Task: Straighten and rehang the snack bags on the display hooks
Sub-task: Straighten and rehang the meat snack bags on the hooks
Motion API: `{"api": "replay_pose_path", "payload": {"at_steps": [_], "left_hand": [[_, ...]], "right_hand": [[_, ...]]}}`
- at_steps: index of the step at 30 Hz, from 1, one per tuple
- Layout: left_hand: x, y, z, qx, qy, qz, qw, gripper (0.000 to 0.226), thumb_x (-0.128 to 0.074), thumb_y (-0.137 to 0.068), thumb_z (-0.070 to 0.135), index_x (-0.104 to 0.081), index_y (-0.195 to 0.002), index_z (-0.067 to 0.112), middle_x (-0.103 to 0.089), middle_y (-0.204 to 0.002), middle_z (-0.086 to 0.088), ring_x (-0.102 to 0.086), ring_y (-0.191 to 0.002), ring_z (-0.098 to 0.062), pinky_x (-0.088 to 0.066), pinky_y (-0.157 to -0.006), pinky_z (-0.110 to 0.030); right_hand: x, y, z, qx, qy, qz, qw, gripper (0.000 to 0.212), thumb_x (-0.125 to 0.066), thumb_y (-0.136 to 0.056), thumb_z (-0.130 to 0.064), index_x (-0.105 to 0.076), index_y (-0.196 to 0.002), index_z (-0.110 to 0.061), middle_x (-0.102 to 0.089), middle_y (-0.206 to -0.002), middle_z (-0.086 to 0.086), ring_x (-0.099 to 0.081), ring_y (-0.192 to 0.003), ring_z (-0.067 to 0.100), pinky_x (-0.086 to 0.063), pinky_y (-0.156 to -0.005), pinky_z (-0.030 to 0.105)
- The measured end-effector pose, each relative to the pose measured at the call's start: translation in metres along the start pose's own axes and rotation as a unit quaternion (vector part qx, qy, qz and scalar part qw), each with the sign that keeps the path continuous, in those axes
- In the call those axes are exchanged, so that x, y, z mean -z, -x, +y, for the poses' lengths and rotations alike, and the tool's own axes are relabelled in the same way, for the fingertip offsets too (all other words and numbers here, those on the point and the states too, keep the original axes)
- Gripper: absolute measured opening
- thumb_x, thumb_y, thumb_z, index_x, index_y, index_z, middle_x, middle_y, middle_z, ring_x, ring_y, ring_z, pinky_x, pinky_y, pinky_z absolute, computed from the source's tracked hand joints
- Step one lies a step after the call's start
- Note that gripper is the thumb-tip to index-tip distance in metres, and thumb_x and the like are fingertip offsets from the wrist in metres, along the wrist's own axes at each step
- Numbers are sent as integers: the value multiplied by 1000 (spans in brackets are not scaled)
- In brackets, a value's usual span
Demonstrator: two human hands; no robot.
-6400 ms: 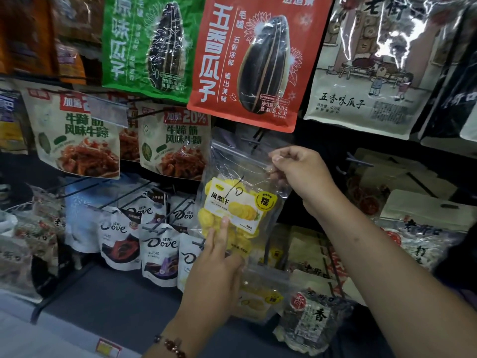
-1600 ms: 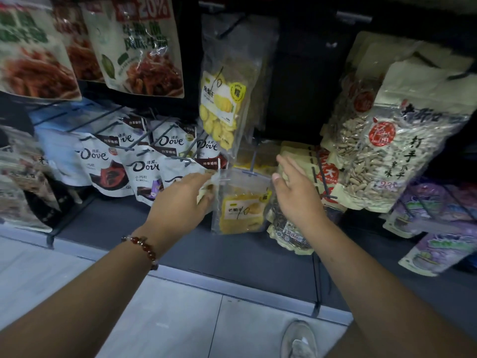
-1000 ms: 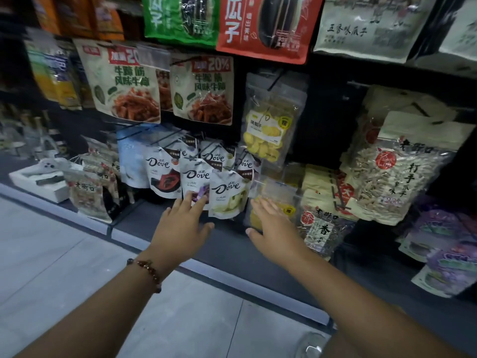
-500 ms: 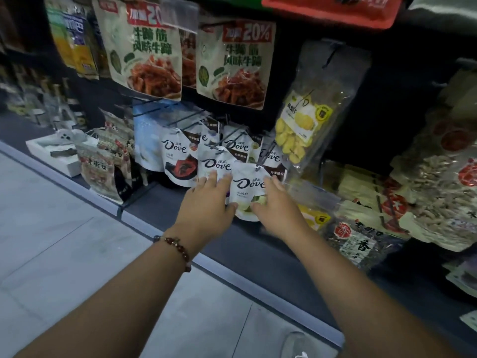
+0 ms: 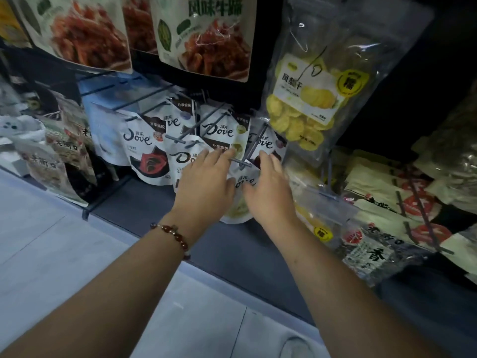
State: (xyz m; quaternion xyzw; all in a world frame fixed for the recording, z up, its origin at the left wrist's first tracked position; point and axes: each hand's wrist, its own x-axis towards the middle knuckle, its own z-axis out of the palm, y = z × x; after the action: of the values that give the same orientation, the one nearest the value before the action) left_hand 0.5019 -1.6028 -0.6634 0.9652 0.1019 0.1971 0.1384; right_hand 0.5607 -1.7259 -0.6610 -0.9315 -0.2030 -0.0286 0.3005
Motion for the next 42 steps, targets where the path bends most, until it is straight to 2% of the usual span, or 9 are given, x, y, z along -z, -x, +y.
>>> {"api": "replay_pose_path", "payload": {"at_steps": [6, 12, 19, 25, 28, 32, 35, 38, 42], "left_hand": [[-2, -3, -1, 28, 10, 15, 999, 28, -49, -97, 20, -60, -122, 14, -63, -113, -6, -58, -100, -27, -38, -71, -33], [8, 6, -1, 33, 27, 15, 999, 19, -48, -96, 18, -58, -110, 12, -63, -106, -5, -58, -92, -29, -39, -68, -33], [25, 35, -5, 37, 8, -18, 999, 22, -47, -97, 20, -57, -116, 15, -65, -107, -7, -59, -92, -30, -41, -66, -33], [48, 67, -19, 35, 29, -54, 998, 20, -51, -96, 28, -59, -113, 20, -67, -103, -2, -61, -90, -27, -50, -70, -36], [55, 82, -28, 45, 17, -69, 996, 16, -52, -96, 31, -61, -107, 24, -66, -100, 3, -61, -94, -24, -43, -68, -32], [65, 97, -41, 57, -15, -55, 997, 13, -48, -98, 30, -58, -103, 23, -66, -103, 1, -60, -95, -25, -39, -66, -32], [71, 105, -53, 70, -25, -39, 997, 17, -46, -99, 30, -59, -108, 24, -66, -106, 3, -61, -96, -24, -43, -67, -32], [77, 106, -66, 89, -20, -16, 996, 21, -46, -98, 28, -59, -115, 26, -66, -105, 4, -62, -94, -24, -46, -67, -32], [83, 102, -84, 105, -17, 4, 994, 19, -46, -98, 27, -58, -111, 21, -66, -100, 0, -61, -91, -26, -47, -67, -33]], "right_hand": [[-8, -20, 5, -10, -3, 27, 1000, 40, -57, -90, -23, -54, -130, -21, -44, -126, 2, -48, -114, 25, -49, -89, 42], [-2, -13, 1, 2, -4, 6, 1000, 26, -58, -93, -35, -58, -116, -22, -49, -111, 0, -55, -97, 24, -51, -79, 38], [7, 19, -8, 33, -2, -19, 999, 18, -63, -91, -35, -56, -87, -20, -48, -94, -3, -55, -80, 20, -44, -69, 32], [8, 51, -26, 90, 0, -30, 995, 18, -63, -92, -34, -51, -83, -23, -46, -95, -6, -52, -75, 15, -42, -66, 31], [3, 63, -35, 116, 0, -42, 992, 20, -64, -91, -35, -49, -82, -25, -47, -96, -5, -52, -76, 16, -42, -65, 31], [-1, 74, -50, 150, 4, -50, 987, 15, -64, -91, -34, -60, -90, -20, -48, -98, -6, -54, -81, 17, -51, -71, 36], [-5, 76, -59, 149, -9, -50, 988, 22, -57, -94, -32, -63, -111, -19, -51, -114, -4, -56, -97, 17, -52, -82, 38], [-14, 65, -71, 126, -22, -69, 989, 45, -52, -98, -29, -45, -140, -16, -42, -142, 0, -50, -121, 20, -46, -98, 36], [-32, 28, -92, 101, 35, -93, 990, 73, -53, -97, -20, -10, -155, -11, -2, -163, 9, -20, -147, 29, -25, -118, 41]]}}
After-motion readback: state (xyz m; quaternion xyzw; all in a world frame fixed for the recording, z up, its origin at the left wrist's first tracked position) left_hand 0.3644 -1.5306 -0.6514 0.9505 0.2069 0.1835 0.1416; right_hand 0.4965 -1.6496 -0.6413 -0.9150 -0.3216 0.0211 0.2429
